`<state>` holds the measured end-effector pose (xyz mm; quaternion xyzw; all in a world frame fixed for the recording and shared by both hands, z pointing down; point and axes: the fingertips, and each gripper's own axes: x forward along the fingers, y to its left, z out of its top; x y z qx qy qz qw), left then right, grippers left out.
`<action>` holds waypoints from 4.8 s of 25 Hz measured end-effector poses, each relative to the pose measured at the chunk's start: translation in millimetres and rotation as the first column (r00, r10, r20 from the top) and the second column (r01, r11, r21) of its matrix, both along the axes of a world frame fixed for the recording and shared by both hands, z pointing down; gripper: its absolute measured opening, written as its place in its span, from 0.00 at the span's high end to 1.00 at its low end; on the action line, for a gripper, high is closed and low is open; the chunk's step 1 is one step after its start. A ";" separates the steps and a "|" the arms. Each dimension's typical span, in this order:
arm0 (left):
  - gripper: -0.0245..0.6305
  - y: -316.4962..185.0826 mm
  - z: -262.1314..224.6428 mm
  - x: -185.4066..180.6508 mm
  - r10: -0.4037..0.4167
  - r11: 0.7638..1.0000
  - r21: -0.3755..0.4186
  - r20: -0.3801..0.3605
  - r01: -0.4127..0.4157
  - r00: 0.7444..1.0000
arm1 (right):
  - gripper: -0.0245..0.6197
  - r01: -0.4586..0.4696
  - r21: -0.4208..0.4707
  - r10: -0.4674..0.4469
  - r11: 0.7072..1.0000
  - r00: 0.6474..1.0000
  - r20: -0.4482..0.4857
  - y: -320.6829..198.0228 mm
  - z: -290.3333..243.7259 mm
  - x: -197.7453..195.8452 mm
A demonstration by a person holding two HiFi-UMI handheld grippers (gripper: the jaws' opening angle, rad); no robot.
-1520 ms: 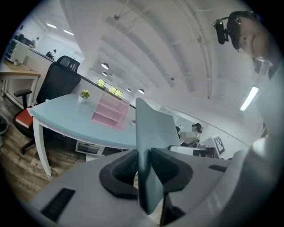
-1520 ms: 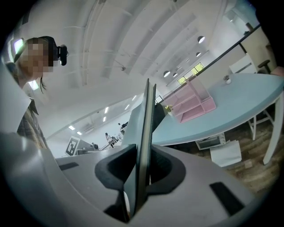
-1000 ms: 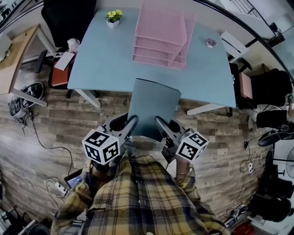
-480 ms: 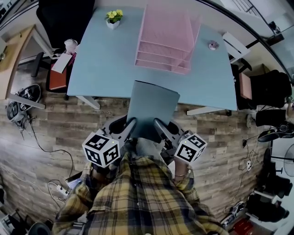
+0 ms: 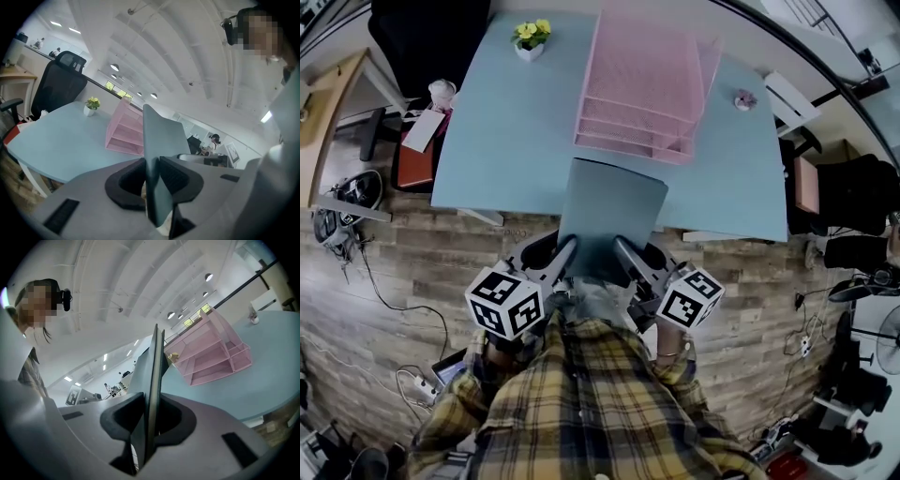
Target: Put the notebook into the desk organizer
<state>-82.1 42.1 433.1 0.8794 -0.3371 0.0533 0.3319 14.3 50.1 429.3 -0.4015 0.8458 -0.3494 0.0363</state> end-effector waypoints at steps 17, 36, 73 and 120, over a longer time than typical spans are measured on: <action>0.82 -125.0 -26.5 65.1 -0.084 0.994 0.066 0.010 0.083 0.996 | 0.85 0.075 0.045 -0.076 0.996 0.997 0.033 -132.6 -22.5 65.7; 0.82 -165.4 -24.9 70.6 -0.081 0.996 0.028 -0.011 0.081 0.997 | 0.85 0.066 0.009 -0.067 0.998 0.996 0.051 -173.1 -20.0 71.3; 0.87 -205.5 -38.9 74.7 -0.215 0.971 -0.176 -0.348 0.161 0.913 | 0.47 0.081 0.139 -0.062 0.987 0.989 -0.137 -157.2 -19.0 78.6; 0.73 -183.1 -52.1 72.5 -0.085 0.937 0.347 0.143 0.030 0.986 | 0.43 0.116 0.454 0.132 0.883 0.868 -0.479 -188.9 -50.1 86.2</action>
